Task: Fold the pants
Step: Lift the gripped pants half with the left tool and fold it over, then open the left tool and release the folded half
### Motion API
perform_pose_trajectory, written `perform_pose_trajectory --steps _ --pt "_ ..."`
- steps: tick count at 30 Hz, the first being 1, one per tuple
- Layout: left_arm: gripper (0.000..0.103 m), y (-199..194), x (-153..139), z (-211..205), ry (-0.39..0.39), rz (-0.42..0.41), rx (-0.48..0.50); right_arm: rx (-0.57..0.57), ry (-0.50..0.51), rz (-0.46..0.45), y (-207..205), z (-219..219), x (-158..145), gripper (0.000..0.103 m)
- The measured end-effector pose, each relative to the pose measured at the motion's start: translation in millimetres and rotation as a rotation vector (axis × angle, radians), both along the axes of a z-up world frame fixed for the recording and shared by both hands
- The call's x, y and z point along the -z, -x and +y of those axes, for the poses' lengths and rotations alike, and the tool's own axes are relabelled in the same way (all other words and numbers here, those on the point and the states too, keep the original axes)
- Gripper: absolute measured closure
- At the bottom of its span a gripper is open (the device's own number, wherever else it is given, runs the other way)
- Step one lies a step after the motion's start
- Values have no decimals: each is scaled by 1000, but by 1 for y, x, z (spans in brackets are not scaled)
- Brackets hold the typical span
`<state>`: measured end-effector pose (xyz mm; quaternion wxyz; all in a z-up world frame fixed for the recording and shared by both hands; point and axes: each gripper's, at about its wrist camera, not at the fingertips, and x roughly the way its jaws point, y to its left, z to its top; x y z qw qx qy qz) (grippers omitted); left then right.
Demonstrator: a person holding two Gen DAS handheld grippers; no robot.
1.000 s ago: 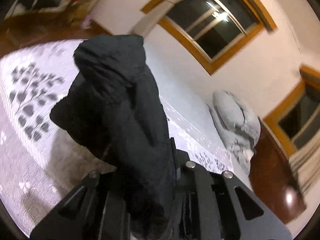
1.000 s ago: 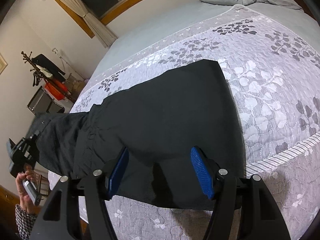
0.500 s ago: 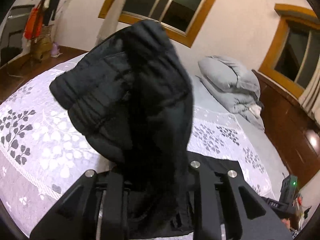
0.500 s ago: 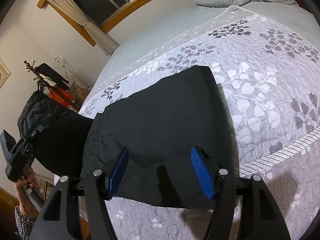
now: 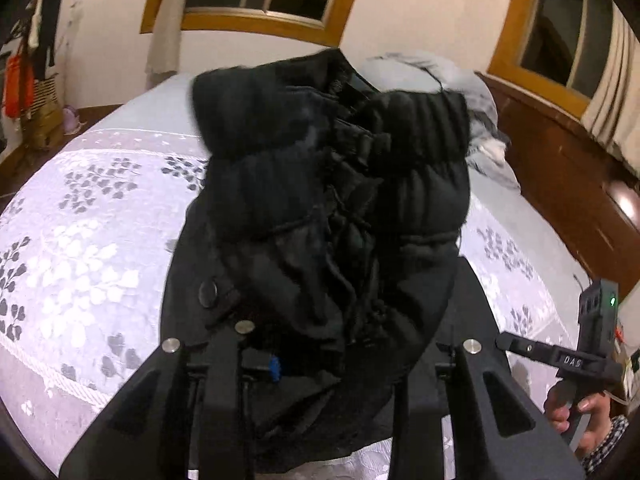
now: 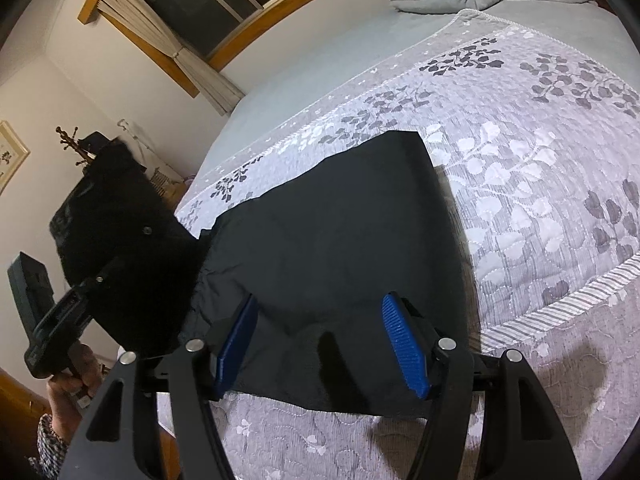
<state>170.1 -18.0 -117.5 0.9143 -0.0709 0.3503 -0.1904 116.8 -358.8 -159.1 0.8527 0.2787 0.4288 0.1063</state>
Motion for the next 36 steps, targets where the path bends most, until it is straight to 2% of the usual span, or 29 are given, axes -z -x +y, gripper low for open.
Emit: perform_pose_trajectory --steps 11,20,24,28,31,33,36 --pt "73 -7 23 -31 -97 44 79 -3 -3 -4 0 -1 4 37" --pt "60 -7 40 -69 -197 62 123 1 -4 0 0 -1 6 34" --pt "45 1 43 -77 -216 73 162 2 -9 1 0 -1 7 34" --pt "42 10 44 -84 -234 75 195 3 -10 1 0 -1 6 34" --pt "41 16 45 -83 -225 87 218 6 -12 0 1 -2 5 33" --pt "33 19 44 -80 -198 104 239 9 -10 1 1 -3 5 32" --pt "23 25 44 -71 -106 147 280 17 -8 3 1 -4 3 29"
